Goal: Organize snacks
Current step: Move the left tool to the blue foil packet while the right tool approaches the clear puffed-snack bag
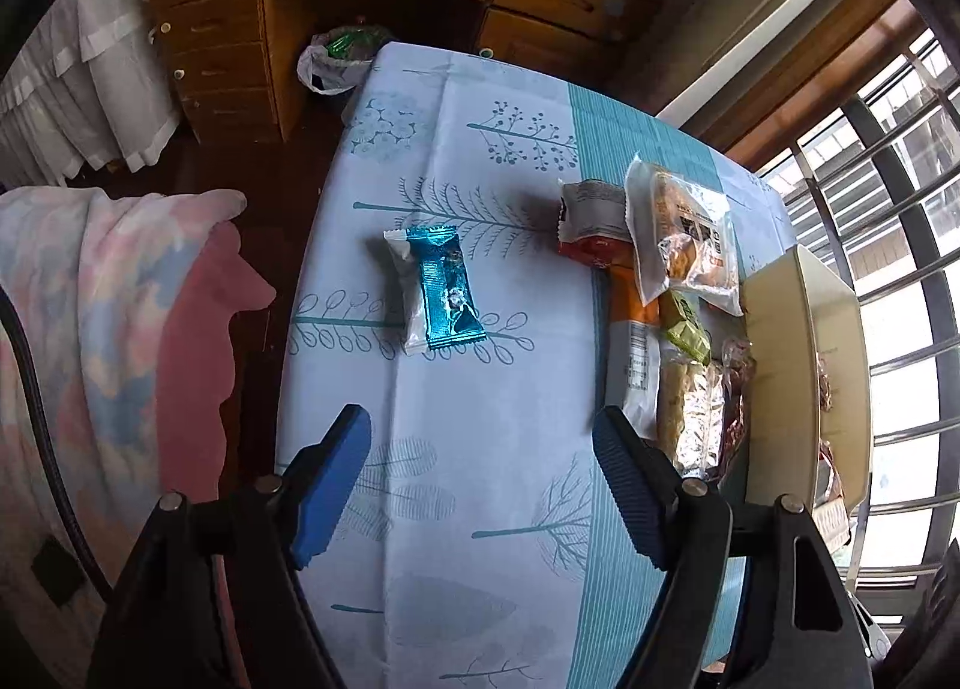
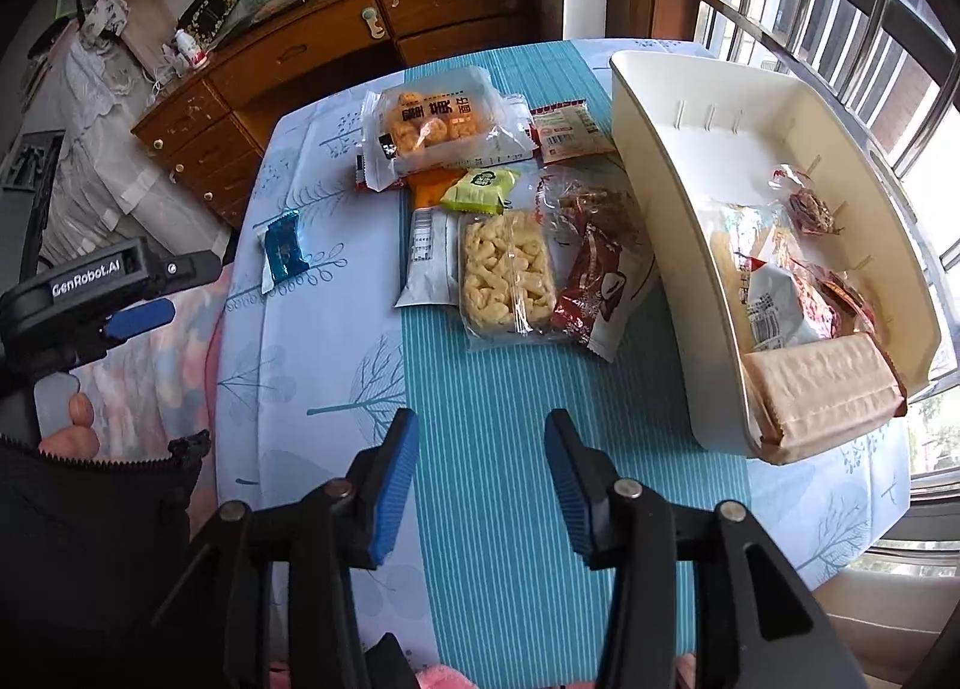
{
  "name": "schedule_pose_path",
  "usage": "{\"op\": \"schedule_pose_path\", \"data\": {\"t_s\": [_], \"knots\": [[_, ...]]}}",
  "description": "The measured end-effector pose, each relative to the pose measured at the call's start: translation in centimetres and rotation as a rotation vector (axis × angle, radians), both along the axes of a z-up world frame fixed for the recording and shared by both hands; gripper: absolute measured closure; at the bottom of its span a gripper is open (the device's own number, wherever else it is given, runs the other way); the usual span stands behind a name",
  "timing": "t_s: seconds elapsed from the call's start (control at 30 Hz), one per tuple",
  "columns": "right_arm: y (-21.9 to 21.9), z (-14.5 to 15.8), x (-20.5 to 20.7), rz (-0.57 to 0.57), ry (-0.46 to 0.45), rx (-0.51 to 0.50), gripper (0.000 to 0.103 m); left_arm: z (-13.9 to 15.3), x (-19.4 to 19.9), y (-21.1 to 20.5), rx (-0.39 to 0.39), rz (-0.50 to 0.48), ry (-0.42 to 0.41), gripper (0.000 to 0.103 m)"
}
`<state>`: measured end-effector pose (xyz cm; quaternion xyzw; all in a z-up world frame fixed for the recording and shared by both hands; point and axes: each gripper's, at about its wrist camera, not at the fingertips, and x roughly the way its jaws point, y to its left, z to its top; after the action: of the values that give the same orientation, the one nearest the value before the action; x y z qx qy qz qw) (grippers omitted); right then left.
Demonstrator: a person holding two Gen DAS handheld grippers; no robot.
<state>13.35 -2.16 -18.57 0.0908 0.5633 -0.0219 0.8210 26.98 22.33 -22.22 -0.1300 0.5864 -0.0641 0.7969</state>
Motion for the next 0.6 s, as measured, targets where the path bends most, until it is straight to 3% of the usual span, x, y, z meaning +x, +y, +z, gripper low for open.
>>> {"op": "schedule_pose_path", "data": {"t_s": [0.17,0.27,0.6], "knots": [[0.2,-0.5,0.5,0.036,0.013,-0.086,0.03,-1.6,1.6,-0.1,0.003,0.04,0.015,0.025],[0.1,-1.1,0.9,0.062,0.005,-0.111,0.021,-3.0,2.8,-0.2,0.026,0.066,0.047,0.024],[0.9,-4.1,4.4,0.152,-0.083,-0.175,0.018,-6.8,5.7,-0.4,0.078,0.136,0.136,0.024]]}}
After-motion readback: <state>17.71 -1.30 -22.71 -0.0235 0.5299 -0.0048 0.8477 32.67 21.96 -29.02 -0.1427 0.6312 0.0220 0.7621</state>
